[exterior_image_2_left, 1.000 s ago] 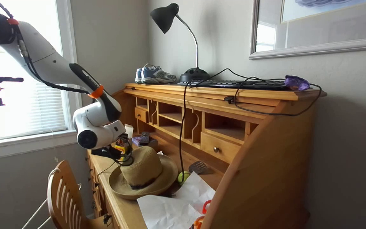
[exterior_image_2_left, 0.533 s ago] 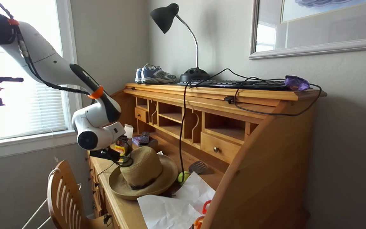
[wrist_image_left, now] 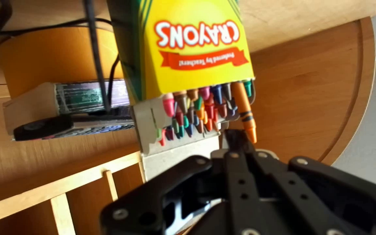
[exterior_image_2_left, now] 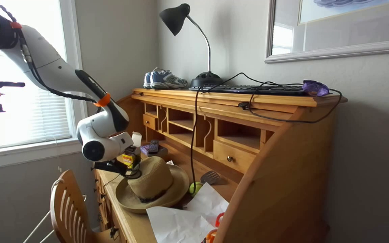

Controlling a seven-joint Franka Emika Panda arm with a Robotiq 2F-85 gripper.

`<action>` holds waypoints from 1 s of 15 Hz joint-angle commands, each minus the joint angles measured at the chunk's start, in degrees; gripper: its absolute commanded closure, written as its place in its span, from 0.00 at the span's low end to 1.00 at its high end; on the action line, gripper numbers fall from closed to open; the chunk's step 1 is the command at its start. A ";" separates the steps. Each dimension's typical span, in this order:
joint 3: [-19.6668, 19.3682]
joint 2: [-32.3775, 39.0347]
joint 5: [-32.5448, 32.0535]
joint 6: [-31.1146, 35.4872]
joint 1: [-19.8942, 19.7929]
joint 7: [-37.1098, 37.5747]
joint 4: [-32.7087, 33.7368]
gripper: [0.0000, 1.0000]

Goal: Put the crayon in the crayon box

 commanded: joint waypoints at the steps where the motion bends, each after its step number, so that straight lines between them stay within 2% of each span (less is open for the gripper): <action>1: -0.20 -0.30 -0.13 -1.83 -0.52 0.21 -0.96 1.00; 8: 0.10 -3.23 -3.84 -7.20 -0.88 0.70 -4.71 1.00; 15: -0.16 -2.98 -3.72 -6.97 -1.08 0.13 -5.21 1.00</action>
